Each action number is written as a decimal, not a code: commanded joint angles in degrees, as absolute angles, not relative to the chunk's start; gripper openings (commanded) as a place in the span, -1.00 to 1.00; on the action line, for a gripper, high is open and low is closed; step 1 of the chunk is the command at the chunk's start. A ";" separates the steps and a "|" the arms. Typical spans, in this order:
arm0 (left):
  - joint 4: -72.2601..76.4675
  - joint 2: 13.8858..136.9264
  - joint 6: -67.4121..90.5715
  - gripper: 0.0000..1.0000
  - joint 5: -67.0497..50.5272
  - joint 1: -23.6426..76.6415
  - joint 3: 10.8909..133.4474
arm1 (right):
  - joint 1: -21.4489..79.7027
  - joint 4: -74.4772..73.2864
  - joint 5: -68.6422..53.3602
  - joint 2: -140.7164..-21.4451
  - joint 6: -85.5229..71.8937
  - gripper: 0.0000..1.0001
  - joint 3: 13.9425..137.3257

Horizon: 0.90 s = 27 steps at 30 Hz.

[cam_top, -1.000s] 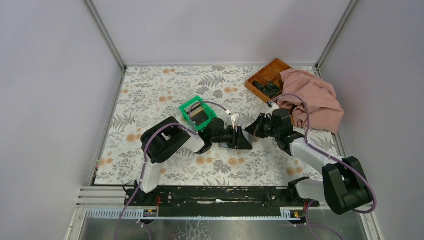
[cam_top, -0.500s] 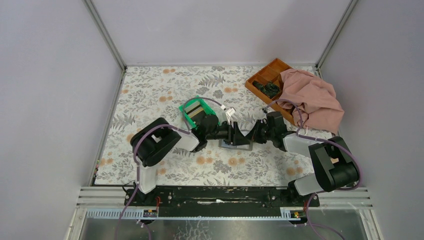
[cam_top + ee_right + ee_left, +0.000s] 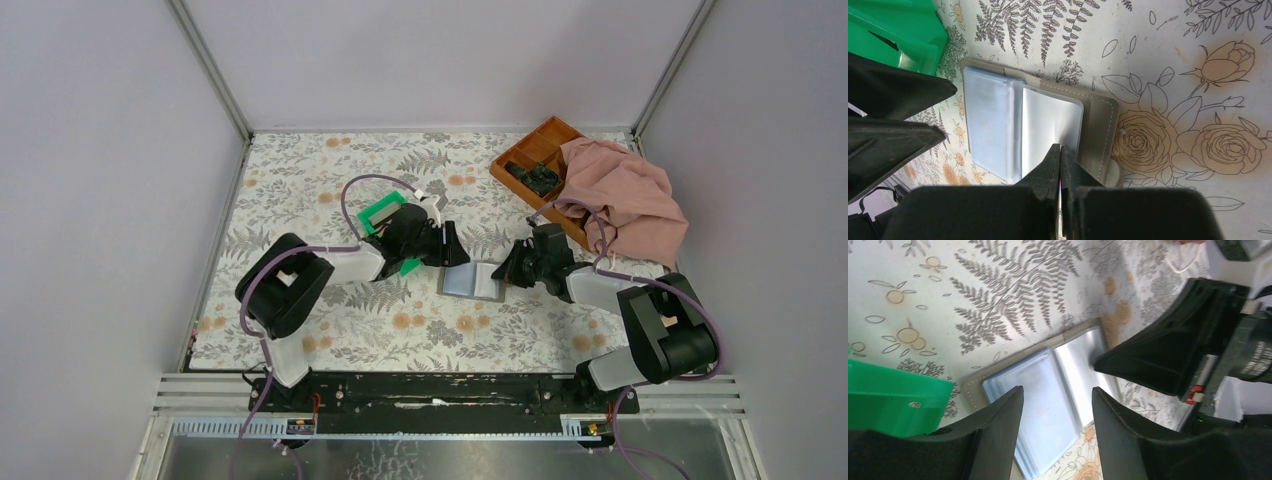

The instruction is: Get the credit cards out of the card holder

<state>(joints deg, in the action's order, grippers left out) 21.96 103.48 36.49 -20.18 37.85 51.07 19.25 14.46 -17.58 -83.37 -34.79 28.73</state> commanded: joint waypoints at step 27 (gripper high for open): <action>14.80 104.83 35.63 0.17 -22.37 40.69 54.83 | 19.51 14.42 -16.17 -83.71 -34.42 -1.00 28.87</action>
<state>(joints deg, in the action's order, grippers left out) 10.90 106.76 34.13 -18.74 40.14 56.05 19.22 14.44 -17.04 -83.40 -34.79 28.69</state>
